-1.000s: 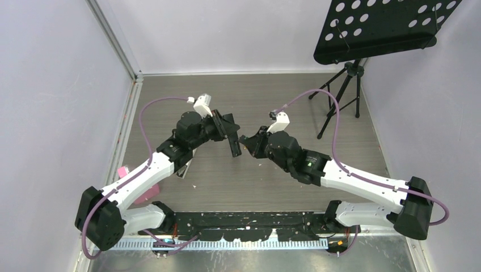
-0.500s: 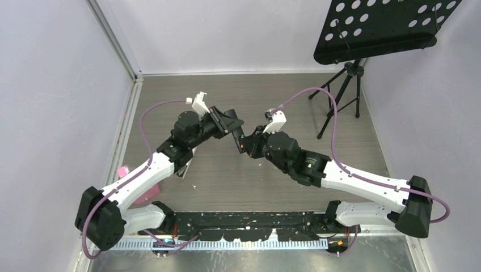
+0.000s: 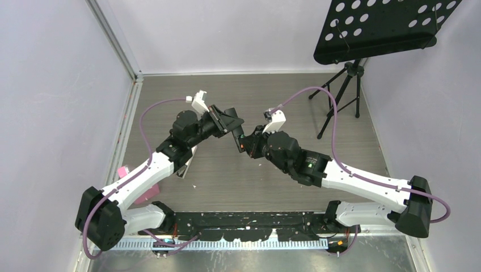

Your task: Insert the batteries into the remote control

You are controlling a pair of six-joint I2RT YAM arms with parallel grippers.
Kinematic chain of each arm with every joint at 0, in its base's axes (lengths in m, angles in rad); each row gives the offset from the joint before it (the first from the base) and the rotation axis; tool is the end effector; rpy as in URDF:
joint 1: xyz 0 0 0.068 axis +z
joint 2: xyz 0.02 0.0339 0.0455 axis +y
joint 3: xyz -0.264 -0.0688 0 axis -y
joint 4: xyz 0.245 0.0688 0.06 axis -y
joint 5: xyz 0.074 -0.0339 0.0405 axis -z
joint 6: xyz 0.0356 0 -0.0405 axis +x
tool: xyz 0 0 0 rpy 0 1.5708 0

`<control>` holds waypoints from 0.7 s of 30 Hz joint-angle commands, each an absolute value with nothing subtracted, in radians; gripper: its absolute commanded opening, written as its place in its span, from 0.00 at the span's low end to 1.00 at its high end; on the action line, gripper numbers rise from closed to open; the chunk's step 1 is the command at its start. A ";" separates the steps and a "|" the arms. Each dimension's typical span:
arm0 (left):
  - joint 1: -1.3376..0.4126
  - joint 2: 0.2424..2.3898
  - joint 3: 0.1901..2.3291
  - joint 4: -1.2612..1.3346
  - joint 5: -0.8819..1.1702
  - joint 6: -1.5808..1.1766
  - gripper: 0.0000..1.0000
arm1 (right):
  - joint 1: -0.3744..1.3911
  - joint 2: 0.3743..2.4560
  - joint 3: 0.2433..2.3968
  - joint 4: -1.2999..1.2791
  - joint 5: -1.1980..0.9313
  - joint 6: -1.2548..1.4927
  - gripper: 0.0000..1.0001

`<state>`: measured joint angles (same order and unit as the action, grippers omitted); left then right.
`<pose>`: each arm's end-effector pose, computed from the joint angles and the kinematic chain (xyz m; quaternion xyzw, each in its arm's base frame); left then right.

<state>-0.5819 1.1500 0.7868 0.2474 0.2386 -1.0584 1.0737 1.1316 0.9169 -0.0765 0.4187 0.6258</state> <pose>0.2212 -0.1556 0.3110 -0.0981 0.7393 -0.5435 0.3854 0.1376 0.2233 0.3283 -0.0533 0.7927 0.3286 0.5108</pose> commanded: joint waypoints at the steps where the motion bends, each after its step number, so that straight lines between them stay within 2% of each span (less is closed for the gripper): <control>1: -0.578 1.149 0.796 0.339 0.284 -1.029 0.00 | 1.078 1.095 0.964 -0.067 0.458 0.600 0.03; 21: -0.567 1.135 0.793 0.259 0.228 -1.141 0.00 | 1.078 1.070 0.942 -0.072 0.426 0.614 0.02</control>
